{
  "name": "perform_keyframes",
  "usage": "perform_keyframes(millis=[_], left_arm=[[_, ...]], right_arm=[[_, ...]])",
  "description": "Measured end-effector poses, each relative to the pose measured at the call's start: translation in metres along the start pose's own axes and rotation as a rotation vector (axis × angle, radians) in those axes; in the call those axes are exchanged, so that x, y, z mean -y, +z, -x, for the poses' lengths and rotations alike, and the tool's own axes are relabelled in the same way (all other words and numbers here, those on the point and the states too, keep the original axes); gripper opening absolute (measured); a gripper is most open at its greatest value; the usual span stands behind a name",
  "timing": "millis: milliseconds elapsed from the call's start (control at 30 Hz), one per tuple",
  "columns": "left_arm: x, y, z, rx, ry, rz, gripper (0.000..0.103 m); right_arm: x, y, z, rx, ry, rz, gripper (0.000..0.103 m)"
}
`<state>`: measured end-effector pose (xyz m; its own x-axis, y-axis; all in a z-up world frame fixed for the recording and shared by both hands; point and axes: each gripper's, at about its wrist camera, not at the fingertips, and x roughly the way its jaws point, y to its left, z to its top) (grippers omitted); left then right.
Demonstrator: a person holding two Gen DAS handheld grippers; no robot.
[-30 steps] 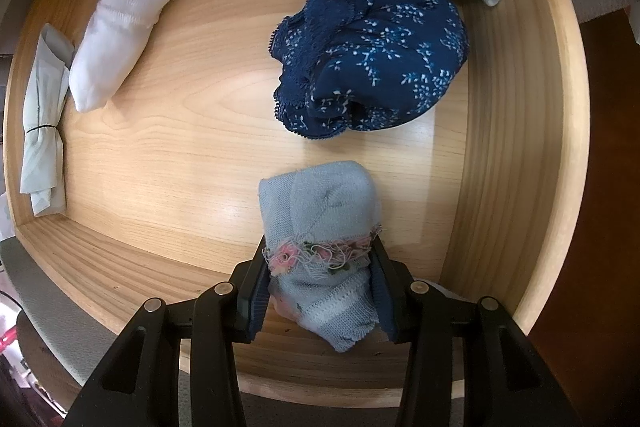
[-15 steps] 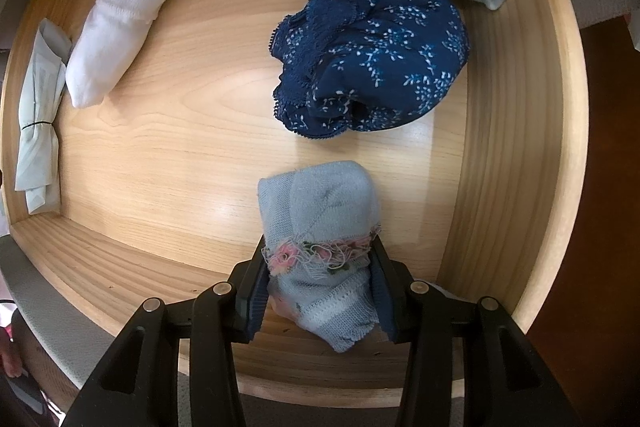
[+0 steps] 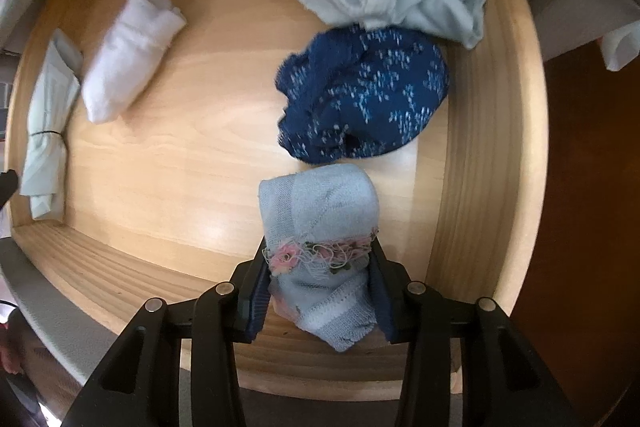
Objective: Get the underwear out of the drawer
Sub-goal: 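Return the left gripper to the drawer while the right gripper lifts the light blue floral sock, then lower the light blue floral sock into the pink box and open the right gripper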
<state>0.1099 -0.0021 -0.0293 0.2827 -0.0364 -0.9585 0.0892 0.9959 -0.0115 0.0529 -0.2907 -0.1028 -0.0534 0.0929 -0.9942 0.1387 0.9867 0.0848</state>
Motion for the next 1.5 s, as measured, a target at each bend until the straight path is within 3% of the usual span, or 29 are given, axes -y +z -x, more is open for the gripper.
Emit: perform_keyframes(millis=[700,1100,1300,1500], left_arm=[[-0.003,0.001,0.004,0.017,-0.028,0.008,0.051],[-0.003,0.001,0.004,0.022,-0.032,0.011,0.051],[-0.003,0.001,0.007,0.036,-0.027,0.015,0.051],[-0.002,0.001,0.007,0.037,-0.025,0.018,0.051]], right_arm=[[0.009,-0.003,0.106,0.215,0.038,0.0,0.035],[-0.032,0.002,0.199,0.314,0.066,0.082,0.035],[-0.054,0.022,0.257,0.403,0.068,0.122,0.035],[-0.067,0.067,0.298,0.492,0.04,0.124,0.035]])
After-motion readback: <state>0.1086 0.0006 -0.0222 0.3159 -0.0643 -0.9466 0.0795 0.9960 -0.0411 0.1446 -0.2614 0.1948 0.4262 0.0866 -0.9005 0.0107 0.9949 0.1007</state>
